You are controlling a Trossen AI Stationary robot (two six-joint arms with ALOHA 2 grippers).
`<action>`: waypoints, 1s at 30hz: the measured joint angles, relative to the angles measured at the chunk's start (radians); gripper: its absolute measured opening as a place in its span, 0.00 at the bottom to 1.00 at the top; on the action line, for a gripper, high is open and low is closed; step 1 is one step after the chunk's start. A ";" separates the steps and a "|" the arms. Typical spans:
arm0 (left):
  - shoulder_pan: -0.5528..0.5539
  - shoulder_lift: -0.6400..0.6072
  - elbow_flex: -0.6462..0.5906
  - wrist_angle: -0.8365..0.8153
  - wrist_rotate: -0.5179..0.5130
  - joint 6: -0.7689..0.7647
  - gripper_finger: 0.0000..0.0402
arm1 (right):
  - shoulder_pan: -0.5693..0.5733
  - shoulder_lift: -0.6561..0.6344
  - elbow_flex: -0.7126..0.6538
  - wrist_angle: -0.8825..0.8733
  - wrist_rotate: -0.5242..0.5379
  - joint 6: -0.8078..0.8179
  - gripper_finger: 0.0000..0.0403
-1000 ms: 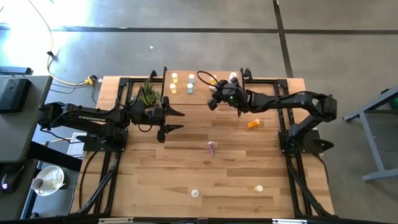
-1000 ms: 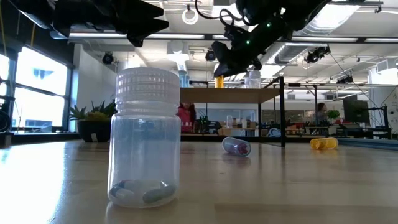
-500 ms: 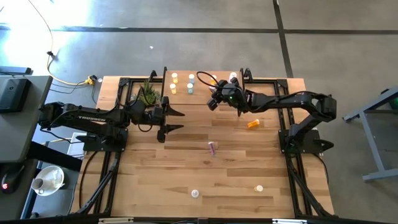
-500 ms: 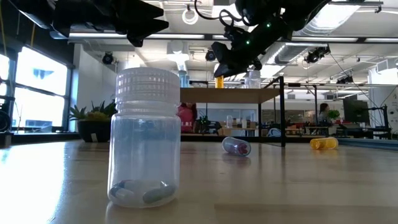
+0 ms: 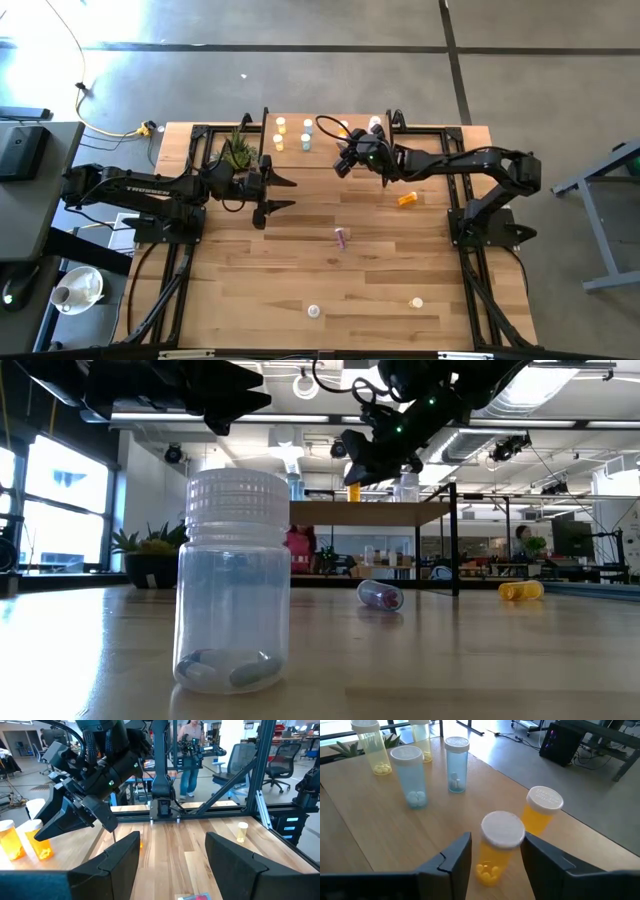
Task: Pick and place medicine bottles onto shelf by color
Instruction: Put the bottom orange bottle on the shelf aligned with the other orange pill bottle, then put the white pill bottle on the shelf aligned with the other white pill bottle
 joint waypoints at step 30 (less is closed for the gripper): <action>0.003 0.000 -0.001 -0.088 -0.024 -0.006 0.53 | 0.231 -0.148 0.084 -0.369 -0.215 0.241 0.41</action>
